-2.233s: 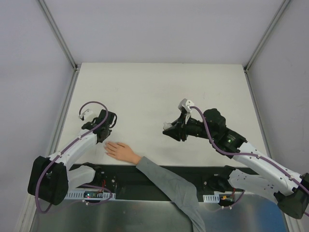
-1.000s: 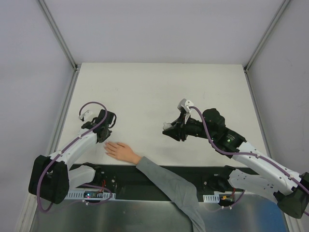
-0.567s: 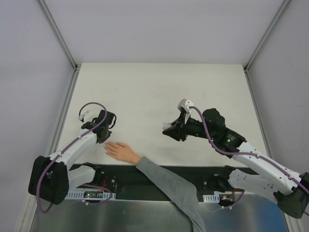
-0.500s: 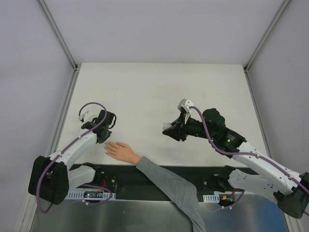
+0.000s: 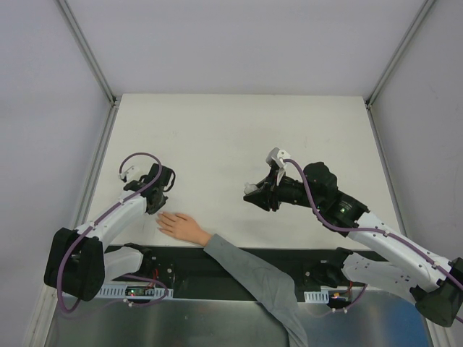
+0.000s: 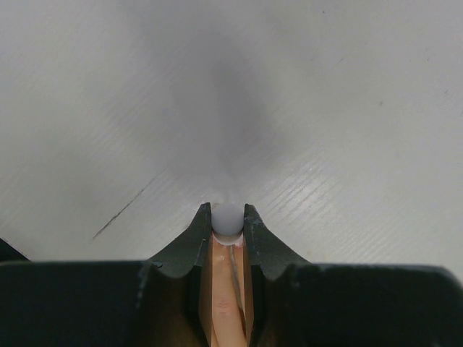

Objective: Paint the nails

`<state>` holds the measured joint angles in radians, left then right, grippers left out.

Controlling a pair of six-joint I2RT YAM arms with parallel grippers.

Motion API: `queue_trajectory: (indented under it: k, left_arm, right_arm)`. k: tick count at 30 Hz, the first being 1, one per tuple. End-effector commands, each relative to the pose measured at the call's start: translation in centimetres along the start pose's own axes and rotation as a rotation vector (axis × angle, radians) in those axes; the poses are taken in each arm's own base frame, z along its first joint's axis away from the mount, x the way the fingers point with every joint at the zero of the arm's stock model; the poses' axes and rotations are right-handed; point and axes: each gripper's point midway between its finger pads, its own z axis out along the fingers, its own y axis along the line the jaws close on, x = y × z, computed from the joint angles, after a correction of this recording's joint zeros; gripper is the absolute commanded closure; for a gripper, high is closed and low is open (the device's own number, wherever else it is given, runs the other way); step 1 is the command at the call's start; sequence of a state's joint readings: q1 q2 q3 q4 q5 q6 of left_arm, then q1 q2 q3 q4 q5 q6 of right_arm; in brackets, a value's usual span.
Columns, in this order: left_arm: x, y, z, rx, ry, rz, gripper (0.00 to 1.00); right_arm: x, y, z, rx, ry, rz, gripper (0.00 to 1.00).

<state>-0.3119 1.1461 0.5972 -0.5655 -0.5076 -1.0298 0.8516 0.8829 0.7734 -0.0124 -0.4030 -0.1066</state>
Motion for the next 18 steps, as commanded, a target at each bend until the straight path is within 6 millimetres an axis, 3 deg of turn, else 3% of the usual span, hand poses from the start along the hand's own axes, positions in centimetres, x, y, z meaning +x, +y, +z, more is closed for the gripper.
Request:
queue_trajectory:
  k: [1, 18]
  left_arm:
    - [-1.57, 0.0, -0.24, -0.02, -0.044, -0.013, 1.0]
    - [-2.1, -0.27, 0.33, -0.015, -0.05, 0.001, 1.0]
  right_arm:
    - [-1.39, 0.11, -0.03, -0.002, -0.055, -0.033, 1.0]
    - [-1.27, 0.0, -0.05, 0.003, -0.053, -0.033, 1.0]
